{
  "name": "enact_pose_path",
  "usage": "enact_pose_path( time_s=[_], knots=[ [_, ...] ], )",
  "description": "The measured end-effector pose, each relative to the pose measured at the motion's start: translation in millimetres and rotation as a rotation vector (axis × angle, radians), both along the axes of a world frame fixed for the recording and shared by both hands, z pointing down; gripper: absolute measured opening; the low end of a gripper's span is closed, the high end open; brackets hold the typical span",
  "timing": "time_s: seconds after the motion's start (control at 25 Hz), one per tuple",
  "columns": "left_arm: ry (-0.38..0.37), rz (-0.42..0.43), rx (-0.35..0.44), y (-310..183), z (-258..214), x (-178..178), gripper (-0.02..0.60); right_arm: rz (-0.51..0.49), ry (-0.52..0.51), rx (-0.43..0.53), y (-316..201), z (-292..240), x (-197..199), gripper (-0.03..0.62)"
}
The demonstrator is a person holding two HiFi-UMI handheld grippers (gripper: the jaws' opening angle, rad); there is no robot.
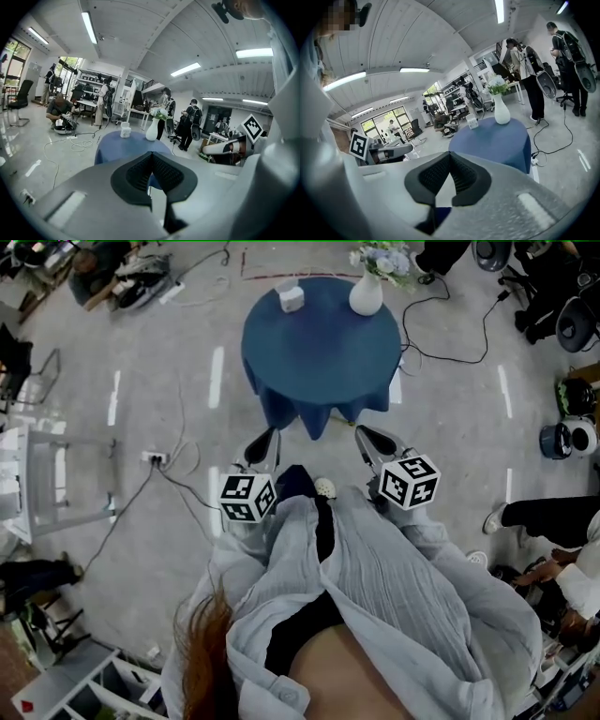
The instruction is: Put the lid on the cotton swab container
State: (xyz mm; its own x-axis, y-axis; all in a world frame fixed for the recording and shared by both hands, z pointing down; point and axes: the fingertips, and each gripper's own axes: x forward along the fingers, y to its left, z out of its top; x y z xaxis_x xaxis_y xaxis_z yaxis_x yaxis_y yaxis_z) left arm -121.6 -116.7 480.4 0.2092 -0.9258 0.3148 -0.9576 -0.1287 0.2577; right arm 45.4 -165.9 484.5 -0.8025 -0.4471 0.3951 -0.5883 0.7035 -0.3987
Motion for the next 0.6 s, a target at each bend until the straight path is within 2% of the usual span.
enact_pose_path(
  time_s=[0.24,0.6],
  knots=[
    [-0.011,0.010,-0.034,-2.1,6.4,3.4,0.017,0.014,-0.006,-0.031,0.8,7.7,5.7,0.002],
    [-0.008,0.057,-0.026,-51.1,3.9,-4.7,0.017,0.043,-0.005,-0.035,-37.7,7.4,-9.5,0.002]
  ],
)
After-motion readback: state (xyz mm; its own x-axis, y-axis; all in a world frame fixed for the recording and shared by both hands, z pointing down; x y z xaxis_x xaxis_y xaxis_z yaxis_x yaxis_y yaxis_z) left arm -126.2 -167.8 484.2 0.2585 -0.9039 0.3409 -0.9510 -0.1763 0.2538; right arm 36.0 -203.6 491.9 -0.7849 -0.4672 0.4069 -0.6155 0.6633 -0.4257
